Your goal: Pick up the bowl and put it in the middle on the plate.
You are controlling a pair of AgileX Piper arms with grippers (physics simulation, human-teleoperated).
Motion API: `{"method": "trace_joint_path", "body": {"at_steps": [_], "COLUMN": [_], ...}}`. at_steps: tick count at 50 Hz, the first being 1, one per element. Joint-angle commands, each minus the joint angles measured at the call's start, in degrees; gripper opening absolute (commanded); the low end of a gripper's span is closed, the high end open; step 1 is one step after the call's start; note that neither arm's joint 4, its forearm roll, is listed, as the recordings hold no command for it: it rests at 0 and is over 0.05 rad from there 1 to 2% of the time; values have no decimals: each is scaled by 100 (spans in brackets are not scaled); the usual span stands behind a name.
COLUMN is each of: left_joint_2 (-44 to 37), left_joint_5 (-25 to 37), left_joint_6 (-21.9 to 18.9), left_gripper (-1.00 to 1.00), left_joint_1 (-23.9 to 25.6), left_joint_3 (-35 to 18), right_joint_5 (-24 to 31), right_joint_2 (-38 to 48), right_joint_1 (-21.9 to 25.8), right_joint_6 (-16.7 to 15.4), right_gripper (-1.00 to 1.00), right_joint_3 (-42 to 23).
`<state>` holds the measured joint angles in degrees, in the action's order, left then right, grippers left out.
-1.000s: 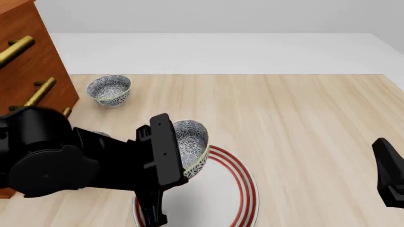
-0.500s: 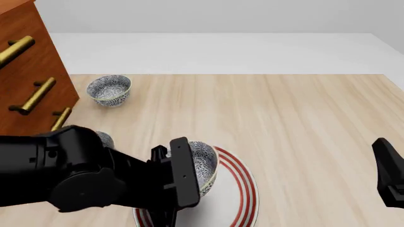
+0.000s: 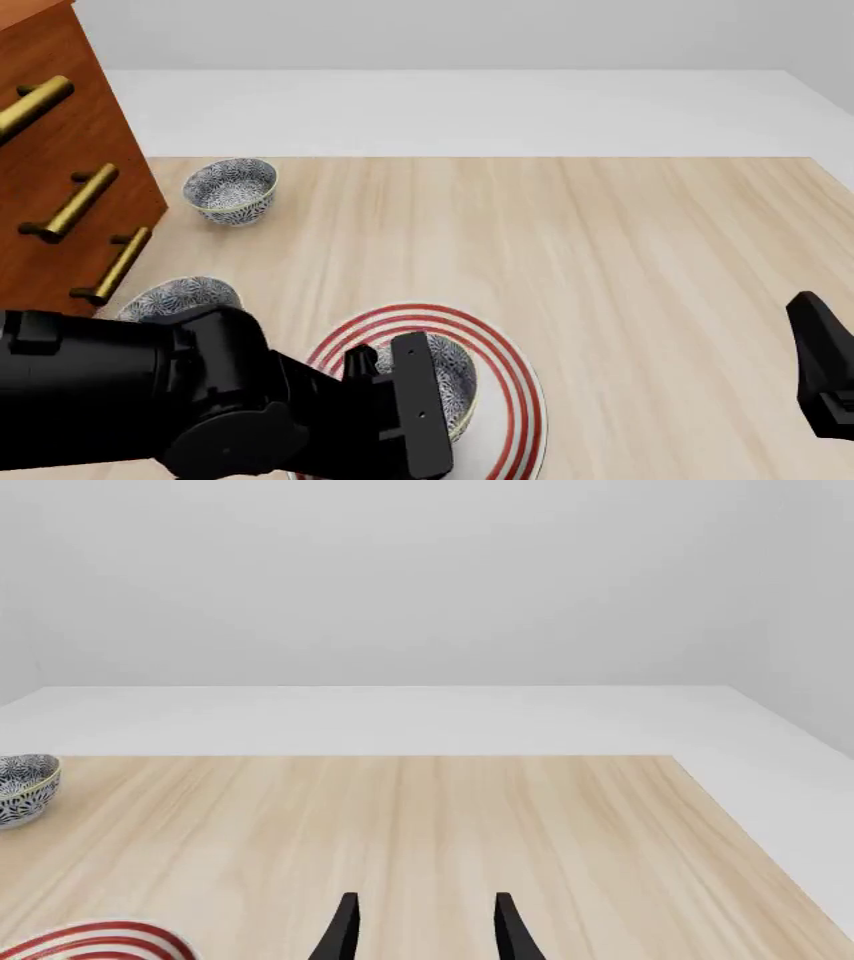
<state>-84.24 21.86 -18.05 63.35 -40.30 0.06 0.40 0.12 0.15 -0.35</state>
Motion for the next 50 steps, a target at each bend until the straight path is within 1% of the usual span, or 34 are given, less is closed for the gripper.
{"method": "trace_joint_path", "body": {"at_steps": [1, 6, 20, 21, 40, 50], "left_joint_2": [-286, -288, -333, -322, -64, 128], "left_joint_5": [-122, -201, -236, -241, -168, 52], "left_joint_6": [208, 125, 158, 144, -27, 54], "left_gripper": [-100, -100, -100, 100, 100, 100], "left_joint_1": [234, 140, 163, 150, -32, 93], "left_joint_3": [10, 96, 113, 120, 153, -24], "right_joint_5": [0, 0, 0, 0, 0, 0], "right_joint_2": [0, -1, 0, 0, 1, 0], "right_joint_1": [0, 0, -1, 1, 1, 0], "right_joint_6": [-1, -2, -1, -2, -1, 1], "right_gripper": [100, 100, 100, 100, 100, 100], "right_joint_3": [0, 0, 0, 0, 0, 0]}}
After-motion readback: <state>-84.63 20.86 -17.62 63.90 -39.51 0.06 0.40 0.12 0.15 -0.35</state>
